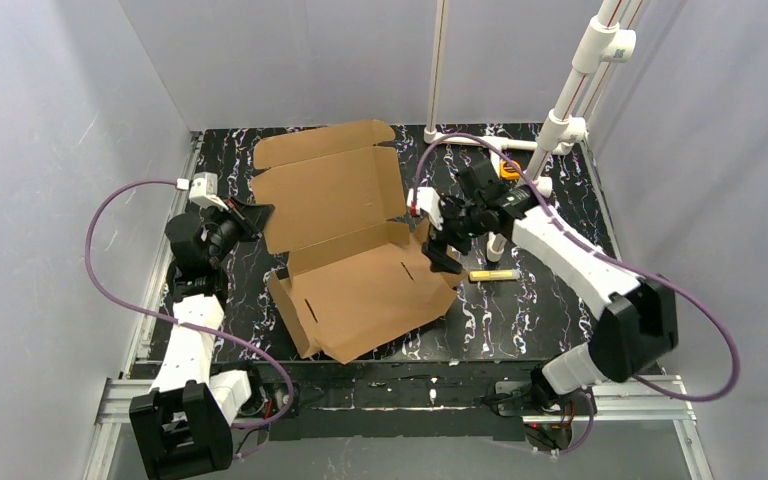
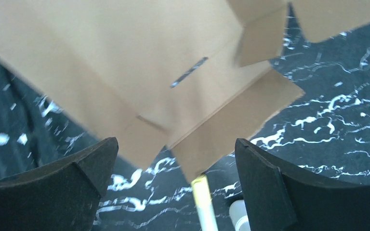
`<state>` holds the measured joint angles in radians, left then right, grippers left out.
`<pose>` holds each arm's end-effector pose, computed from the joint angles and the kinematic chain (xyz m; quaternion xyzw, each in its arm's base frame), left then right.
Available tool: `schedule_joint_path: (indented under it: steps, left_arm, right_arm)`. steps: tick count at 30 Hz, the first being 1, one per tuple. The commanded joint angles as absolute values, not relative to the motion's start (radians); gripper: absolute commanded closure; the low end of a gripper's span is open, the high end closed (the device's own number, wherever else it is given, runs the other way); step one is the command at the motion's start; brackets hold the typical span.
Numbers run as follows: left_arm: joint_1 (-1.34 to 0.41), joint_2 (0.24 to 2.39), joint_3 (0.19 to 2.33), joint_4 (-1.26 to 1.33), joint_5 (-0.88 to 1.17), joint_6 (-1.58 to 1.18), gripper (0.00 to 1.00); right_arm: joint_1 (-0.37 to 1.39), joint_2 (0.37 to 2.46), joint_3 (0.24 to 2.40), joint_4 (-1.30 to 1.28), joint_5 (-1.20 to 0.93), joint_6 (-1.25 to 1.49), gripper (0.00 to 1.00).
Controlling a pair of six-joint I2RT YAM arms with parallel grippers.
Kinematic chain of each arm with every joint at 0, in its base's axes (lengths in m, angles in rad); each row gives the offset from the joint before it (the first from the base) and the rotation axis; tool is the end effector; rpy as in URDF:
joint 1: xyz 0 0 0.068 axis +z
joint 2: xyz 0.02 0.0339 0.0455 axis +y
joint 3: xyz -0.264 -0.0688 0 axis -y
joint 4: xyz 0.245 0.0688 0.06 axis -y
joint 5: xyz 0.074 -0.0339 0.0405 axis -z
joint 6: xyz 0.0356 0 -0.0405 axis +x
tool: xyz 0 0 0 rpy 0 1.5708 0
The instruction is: Fold the paper box
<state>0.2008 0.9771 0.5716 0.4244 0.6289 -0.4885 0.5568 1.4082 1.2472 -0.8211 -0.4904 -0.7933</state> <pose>0.2236 0.0241 0.2928 -0.0173 0.7015 -0.3117 0.6407 0.2350 0.1660 0.3063 -0.6352 0.6807 0.1975 0.3069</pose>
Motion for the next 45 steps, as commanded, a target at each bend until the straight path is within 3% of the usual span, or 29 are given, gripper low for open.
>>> schedule_joint_path:
  steps: [1,6,14,30,37,40,42,45]
  left_arm:
    - [0.199,0.920,0.552,0.481,0.607,-0.424,1.00]
    - [0.193,0.890,0.543,0.485,0.598,-0.403,1.00]
    - [0.193,0.878,0.546,0.485,0.604,-0.404,1.00]
    - [0.195,0.882,0.551,0.501,0.629,-0.411,1.00]
    - [0.193,0.879,0.549,0.502,0.626,-0.407,1.00]
    - [0.194,0.880,0.549,0.504,0.627,-0.408,1.00]
    - [0.194,0.882,0.549,0.505,0.633,-0.410,1.00]
    - [0.193,0.885,0.548,0.510,0.647,-0.415,1.00]
  right_arm:
    - [0.553,1.510,1.291,-0.515,-0.361,-0.508,0.00]
    - [0.532,1.582,1.218,-0.283,-0.220,-0.330,0.00]
    - [0.463,1.663,1.140,-0.170,-0.301,-0.234,0.00]
    - [0.402,1.755,1.081,-0.083,-0.451,-0.143,0.30]
    - [0.402,1.769,1.078,-0.073,-0.486,-0.122,0.52]
    - [0.402,1.761,1.080,-0.066,-0.458,-0.105,0.84]
    - [0.402,1.749,1.083,-0.059,-0.443,-0.095,0.95]
    - [0.402,1.727,1.095,-0.044,-0.428,-0.083,0.99]
